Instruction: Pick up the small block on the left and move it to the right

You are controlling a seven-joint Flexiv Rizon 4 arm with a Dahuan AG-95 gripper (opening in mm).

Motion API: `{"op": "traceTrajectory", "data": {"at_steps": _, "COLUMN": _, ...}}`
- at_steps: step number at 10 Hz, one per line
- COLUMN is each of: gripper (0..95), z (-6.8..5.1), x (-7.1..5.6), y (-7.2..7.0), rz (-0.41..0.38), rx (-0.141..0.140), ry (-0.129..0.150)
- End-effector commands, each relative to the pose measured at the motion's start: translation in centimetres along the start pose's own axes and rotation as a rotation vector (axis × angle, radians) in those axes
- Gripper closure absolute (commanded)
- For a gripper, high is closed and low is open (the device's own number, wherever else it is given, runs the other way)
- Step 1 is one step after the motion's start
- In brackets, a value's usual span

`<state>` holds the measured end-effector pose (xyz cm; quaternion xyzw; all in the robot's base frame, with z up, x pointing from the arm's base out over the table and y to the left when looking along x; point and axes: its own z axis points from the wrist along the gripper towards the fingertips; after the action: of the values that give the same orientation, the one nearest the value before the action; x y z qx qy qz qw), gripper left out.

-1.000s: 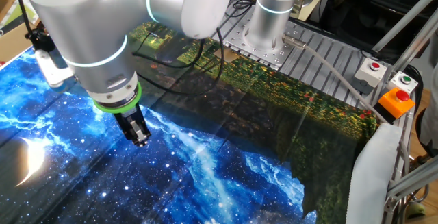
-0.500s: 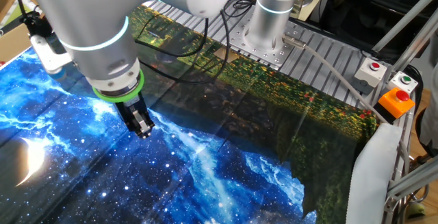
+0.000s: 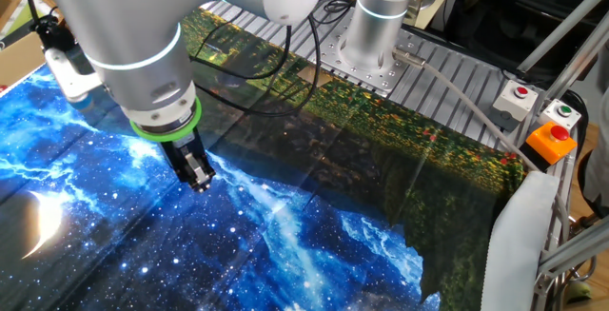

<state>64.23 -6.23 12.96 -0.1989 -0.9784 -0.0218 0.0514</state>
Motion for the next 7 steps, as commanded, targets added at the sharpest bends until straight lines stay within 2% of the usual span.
{"op": "traceTrajectory", "data": {"at_steps": 1, "gripper": 95.0, "z": 0.13, "x": -0.18, "y": -0.07, "rz": -0.014, "rx": -0.004, "ry": 0.003}}
{"op": "traceTrajectory", "data": {"at_steps": 2, "gripper": 95.0, "z": 0.18, "x": -0.23, "y": -0.1, "rz": -0.03, "rx": -0.006, "ry": -0.004}}
{"op": "traceTrajectory", "data": {"at_steps": 3, "gripper": 95.0, "z": 0.18, "x": -0.23, "y": -0.1, "rz": -0.067, "rx": -0.008, "ry": -0.025}}
{"op": "traceTrajectory", "data": {"at_steps": 4, "gripper": 95.0, "z": 0.18, "x": -0.23, "y": -0.1, "rz": -0.101, "rx": -0.011, "ry": -0.033}}
{"op": "traceTrajectory", "data": {"at_steps": 6, "gripper": 95.0, "z": 0.18, "x": -0.23, "y": -0.1, "rz": -0.217, "rx": -0.016, "ry": -0.061}}
{"op": "traceTrajectory", "data": {"at_steps": 7, "gripper": 95.0, "z": 0.18, "x": -0.23, "y": -0.1, "rz": -0.266, "rx": -0.016, "ry": -0.063}}
